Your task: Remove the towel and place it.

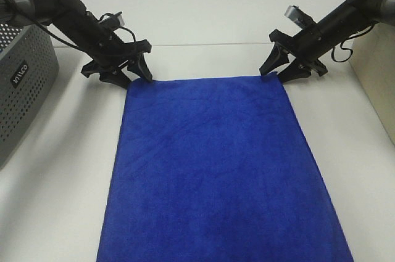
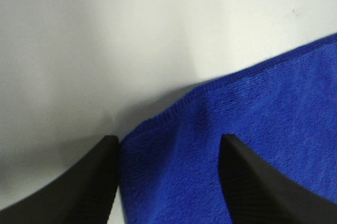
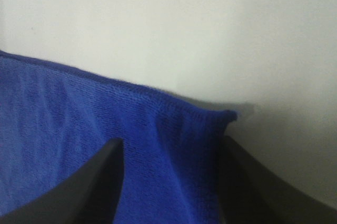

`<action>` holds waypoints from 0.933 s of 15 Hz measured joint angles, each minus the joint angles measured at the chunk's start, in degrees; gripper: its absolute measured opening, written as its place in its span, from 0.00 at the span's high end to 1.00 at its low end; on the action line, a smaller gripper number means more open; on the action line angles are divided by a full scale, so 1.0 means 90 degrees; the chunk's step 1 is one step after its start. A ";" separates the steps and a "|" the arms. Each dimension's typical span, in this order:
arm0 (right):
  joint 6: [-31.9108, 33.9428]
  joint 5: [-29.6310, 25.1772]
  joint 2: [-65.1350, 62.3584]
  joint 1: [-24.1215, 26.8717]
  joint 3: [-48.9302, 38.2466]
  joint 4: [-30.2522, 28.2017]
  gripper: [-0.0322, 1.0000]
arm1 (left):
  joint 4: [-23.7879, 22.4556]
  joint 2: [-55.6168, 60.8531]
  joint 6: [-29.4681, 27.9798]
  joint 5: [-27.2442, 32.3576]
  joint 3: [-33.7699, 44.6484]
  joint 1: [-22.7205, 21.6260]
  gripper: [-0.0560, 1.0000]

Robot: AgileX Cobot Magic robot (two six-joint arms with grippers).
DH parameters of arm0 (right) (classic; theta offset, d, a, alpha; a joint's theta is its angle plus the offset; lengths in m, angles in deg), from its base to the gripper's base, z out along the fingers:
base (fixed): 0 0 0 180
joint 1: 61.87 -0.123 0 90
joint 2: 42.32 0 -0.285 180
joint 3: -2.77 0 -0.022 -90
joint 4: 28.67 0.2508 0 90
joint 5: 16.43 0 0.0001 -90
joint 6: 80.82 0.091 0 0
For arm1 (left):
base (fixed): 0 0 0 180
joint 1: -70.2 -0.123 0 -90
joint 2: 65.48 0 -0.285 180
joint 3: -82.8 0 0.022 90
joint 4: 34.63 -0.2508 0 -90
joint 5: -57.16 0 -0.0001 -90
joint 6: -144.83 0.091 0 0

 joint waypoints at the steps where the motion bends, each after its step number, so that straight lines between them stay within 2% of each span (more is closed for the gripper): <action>1: -0.0013 0.0006 0.0025 0.0000 0.0000 0.0127 0.46 | 0.0032 -0.0013 0.0000 -0.0089 0.0000 0.0070 0.45; 5: -0.0318 0.0051 0.0076 -0.0159 0.0000 0.0166 0.54 | 0.0134 -0.0070 0.0006 -0.0286 -0.0019 0.0293 0.52; 7: -0.0337 0.0051 0.0076 -0.0223 0.0000 0.0076 0.66 | 0.0127 -0.0102 0.0006 -0.0299 -0.0019 0.0306 0.64; 8: -0.0337 0.0051 0.0095 -0.0223 0.0000 -0.0013 0.81 | 0.0127 -0.0134 0.0006 -0.0337 -0.0019 0.0306 0.81; 9: -0.0337 0.0051 0.0102 -0.0223 0.0000 -0.0051 0.89 | 0.0121 -0.0134 0.0032 -0.0350 -0.0019 0.0306 0.90; 10: -0.0337 0.0051 0.0102 -0.0223 0.0000 -0.0051 0.95 | 0.0115 -0.0140 0.0121 -0.0357 -0.0019 0.0306 0.93; 14: -0.0344 0.0051 0.0102 -0.0223 0.0000 -0.0051 0.95 | 0.0115 -0.0140 0.0185 -0.0363 -0.0019 0.0306 0.95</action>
